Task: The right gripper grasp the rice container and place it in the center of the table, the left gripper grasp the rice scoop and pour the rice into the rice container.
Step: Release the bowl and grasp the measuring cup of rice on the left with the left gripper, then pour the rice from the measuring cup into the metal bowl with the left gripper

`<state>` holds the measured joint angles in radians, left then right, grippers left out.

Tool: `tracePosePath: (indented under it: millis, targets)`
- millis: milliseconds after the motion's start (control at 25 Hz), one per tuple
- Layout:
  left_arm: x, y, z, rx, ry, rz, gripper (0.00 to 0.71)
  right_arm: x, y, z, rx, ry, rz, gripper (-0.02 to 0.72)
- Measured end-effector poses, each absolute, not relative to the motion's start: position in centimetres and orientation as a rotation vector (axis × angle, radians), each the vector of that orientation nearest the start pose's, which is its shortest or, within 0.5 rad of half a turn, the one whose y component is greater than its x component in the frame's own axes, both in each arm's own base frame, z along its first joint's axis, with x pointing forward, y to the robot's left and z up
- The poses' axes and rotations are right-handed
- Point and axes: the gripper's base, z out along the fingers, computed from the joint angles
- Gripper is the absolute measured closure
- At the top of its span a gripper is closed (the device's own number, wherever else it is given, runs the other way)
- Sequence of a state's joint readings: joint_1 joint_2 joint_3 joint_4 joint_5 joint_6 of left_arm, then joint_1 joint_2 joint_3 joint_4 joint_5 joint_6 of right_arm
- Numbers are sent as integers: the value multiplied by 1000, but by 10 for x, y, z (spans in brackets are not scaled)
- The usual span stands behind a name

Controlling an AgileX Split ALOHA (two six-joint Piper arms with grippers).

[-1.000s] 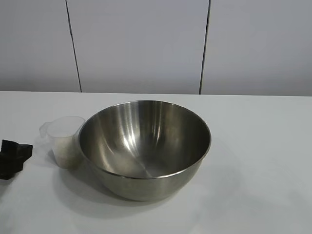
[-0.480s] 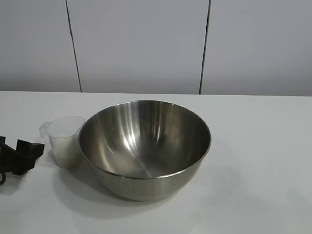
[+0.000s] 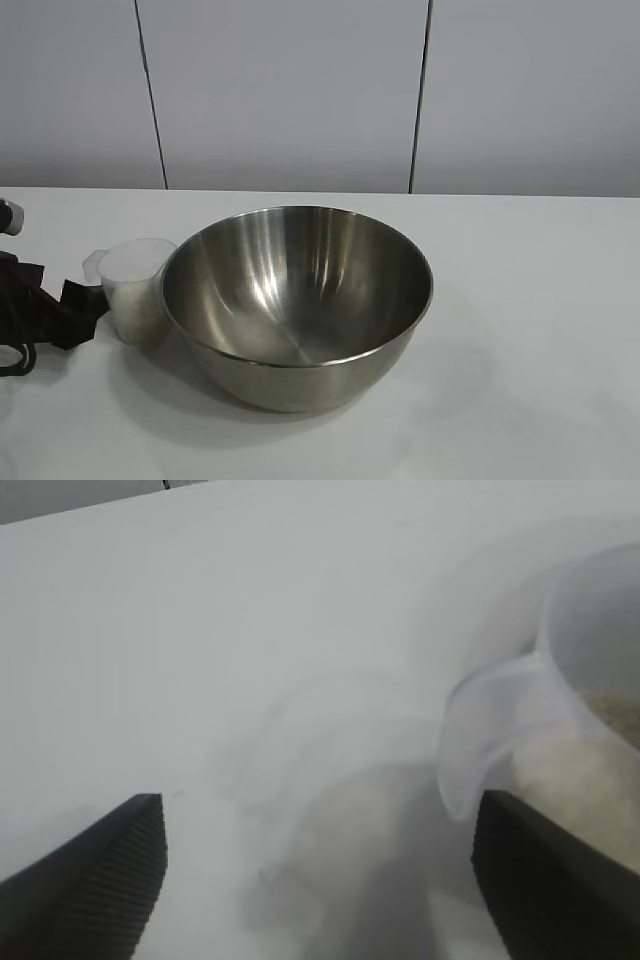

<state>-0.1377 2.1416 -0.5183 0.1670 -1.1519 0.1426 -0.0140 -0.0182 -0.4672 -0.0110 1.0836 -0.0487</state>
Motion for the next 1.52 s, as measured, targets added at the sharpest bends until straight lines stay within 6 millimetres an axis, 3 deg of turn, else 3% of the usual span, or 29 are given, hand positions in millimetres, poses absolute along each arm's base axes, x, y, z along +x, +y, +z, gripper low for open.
tracePosePath:
  millis: [240, 320, 440, 680, 800, 1320, 1520]
  targets:
    - [299, -55, 68, 434, 1862, -97, 110, -5, -1, 266, -36, 2082, -51, 42]
    - [300, -56, 70, 433, 1853, -96, 142, -5, -1, 266, -35, 2082, -51, 42]
    - [299, -56, 71, 437, 1851, -100, 255, -5, -1, 266, -33, 2082, -50, 42]
    - [299, -58, 71, 459, 1847, -113, 590, -5, -1, 266, -33, 2082, -50, 42]
    - [299, -58, 71, 460, 1848, -113, 677, -5, -1, 266, -33, 2081, -50, 42]
    - [299, -58, 72, 430, 1853, -135, 697, -5, -1, 266, -33, 2081, -50, 42]
    - [302, -58, 99, 455, 1770, -99, 697, -5, -1, 266, -33, 2081, -50, 42]
